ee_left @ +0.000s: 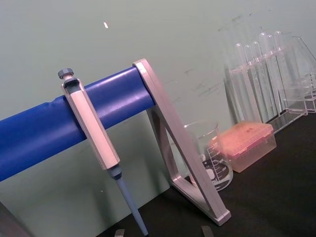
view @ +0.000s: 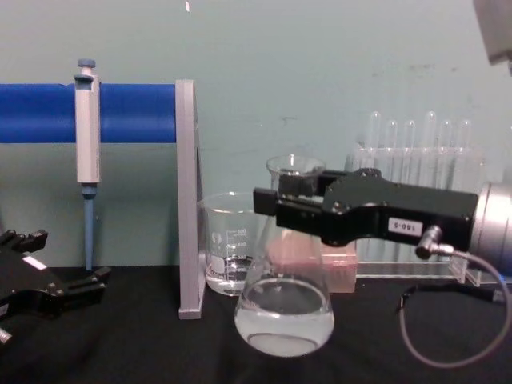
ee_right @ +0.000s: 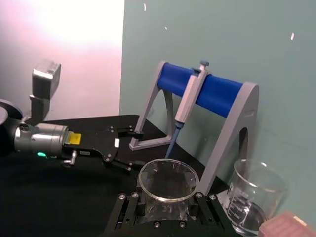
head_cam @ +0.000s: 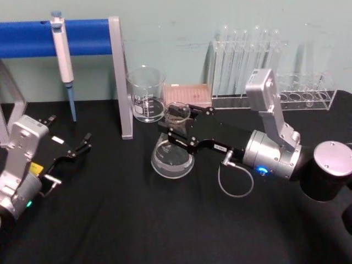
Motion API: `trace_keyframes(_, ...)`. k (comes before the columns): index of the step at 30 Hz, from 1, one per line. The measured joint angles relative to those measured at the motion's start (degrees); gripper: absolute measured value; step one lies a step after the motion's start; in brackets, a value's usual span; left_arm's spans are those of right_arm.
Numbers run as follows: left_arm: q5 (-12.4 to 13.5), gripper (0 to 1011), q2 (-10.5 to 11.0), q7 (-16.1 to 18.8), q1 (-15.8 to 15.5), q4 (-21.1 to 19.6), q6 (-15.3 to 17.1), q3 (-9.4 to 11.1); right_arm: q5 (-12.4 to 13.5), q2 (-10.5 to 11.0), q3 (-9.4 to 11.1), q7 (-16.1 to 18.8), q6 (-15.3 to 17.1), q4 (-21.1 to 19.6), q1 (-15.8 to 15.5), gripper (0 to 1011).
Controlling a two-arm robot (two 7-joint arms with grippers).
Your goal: Grasp the erlenmeyer flask with one hand, shake it three times, then place it back.
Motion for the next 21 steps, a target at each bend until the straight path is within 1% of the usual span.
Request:
trace_keyframes(5, 0.0, 1001, 0.0, 0.0, 0.0, 0.0, 0.0, 0.0, -0.9, -1.0, -0.4, 0.0, -1.3, 2.8, 0.5, 453)
trace_keyframes(6, 0.0, 1001, 0.0, 0.0, 0.0, 0.0, 0.0, 0.0, -0.9, -1.0, -0.4, 0.0, -1.3, 2.8, 0.5, 453)
trace_keyframes(8, 0.0, 1001, 0.0, 0.0, 0.0, 0.0, 0.0, 0.0, -1.4, -1.7, -0.6, -0.1, -2.0, 4.6, 0.8, 456)
trace_keyframes(11, 0.0, 1001, 0.0, 0.0, 0.0, 0.0, 0.0, 0.0, -1.9, -2.3, -0.7, 0.0, -2.6, 6.0, 1.1, 453)
trace_keyframes(21, 0.0, 1001, 0.0, 0.0, 0.0, 0.0, 0.0, 0.0, -3.4, -3.8, -0.7, -0.2, -3.4, 9.9, 1.4, 456)
